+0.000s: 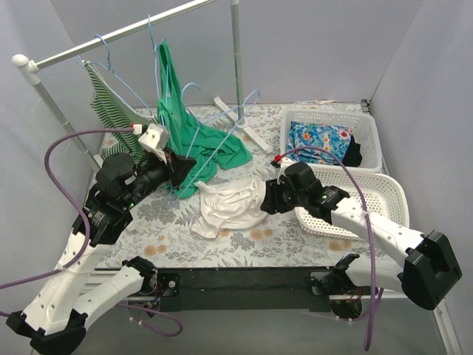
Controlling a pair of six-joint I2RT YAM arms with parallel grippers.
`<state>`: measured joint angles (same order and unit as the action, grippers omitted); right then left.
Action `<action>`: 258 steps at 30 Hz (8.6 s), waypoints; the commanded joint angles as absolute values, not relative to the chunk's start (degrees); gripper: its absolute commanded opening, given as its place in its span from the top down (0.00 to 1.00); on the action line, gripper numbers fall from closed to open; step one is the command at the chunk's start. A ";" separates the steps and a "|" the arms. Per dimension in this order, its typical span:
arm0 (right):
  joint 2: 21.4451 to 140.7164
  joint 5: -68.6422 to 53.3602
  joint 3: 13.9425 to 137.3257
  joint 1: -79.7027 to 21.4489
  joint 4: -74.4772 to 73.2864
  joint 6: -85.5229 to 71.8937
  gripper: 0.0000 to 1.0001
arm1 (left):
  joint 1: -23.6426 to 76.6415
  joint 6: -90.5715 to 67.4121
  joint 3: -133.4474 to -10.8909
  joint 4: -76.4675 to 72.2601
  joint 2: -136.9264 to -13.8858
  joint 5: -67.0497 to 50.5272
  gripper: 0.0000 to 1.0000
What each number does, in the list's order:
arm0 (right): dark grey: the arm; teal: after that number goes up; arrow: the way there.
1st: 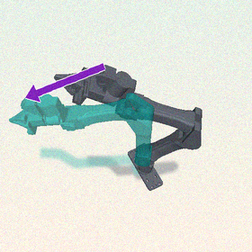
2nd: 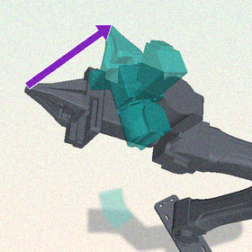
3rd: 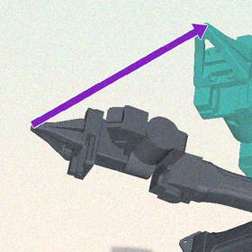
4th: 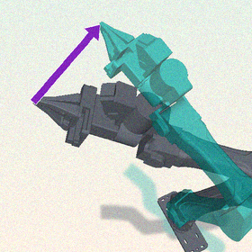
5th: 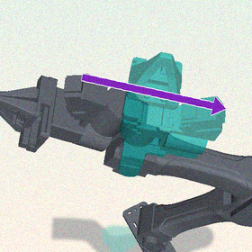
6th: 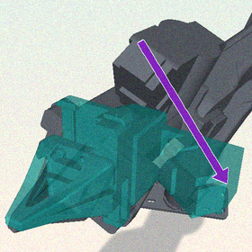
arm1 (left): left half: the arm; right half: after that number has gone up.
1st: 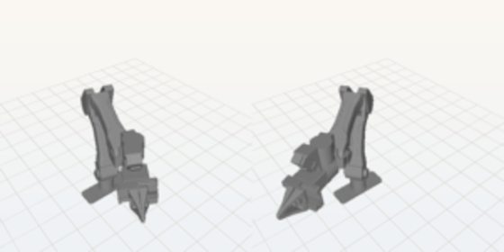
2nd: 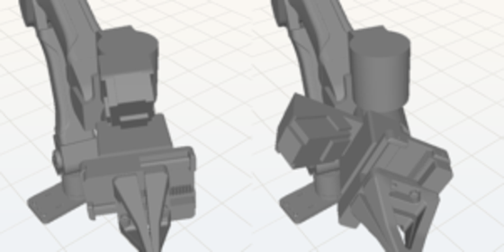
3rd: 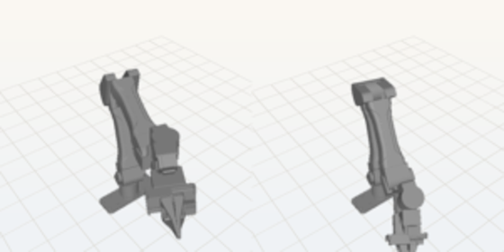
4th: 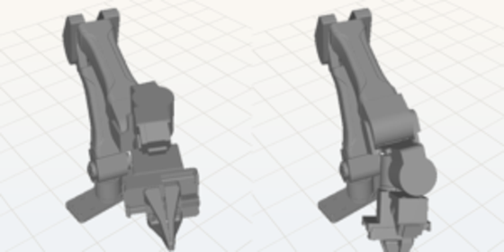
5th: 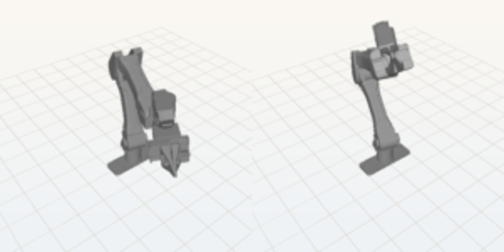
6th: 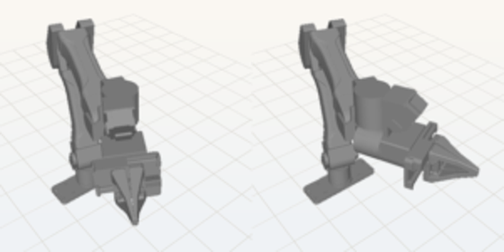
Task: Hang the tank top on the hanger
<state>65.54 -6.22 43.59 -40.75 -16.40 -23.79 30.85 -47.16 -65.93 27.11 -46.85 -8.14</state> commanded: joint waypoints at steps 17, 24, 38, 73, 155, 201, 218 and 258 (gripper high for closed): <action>81.30 1.48 40.16 -41.40 1.67 -31.11 0.67 | 30.85 -53.26 -53.79 42.45 -35.24 -17.93 1.00; 83.85 3.87 41.40 -41.40 0.79 -31.11 0.67 | 30.85 -55.28 -53.26 40.52 -36.30 -19.51 1.00; 77.87 9.67 49.21 -41.40 -10.19 -26.11 0.96 | 30.85 -55.81 -56.25 44.64 -38.67 -19.16 1.00; 85.17 11.16 63.28 -37.62 -17.75 -19.78 0.99 | 30.85 -54.93 -54.23 46.32 -48.86 -21.18 1.00; 72.41 3.42 60.38 -45.00 1.49 -7.73 0.30 | 43.95 -63.37 -31.55 -21.97 -59.77 -13.89 1.00; 69.96 32.26 52.21 -56.34 4.57 -1.41 0.99 | 43.86 -82.62 -35.51 15.21 -68.37 12.04 0.61; 69.96 40.50 53.43 -56.34 2.90 -2.72 0.99 | 43.95 -82.26 -38.32 14.23 -69.37 15.55 0.97; 81.47 46.58 66.00 -55.81 -6.85 -13.09 0.99 | 43.77 -82.80 -38.66 23.38 -46.67 5.37 0.99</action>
<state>80.90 46.33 60.77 -55.90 -7.33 -11.22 43.68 -84.97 -33.76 23.77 -47.37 8.10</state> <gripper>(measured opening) 0.116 0.014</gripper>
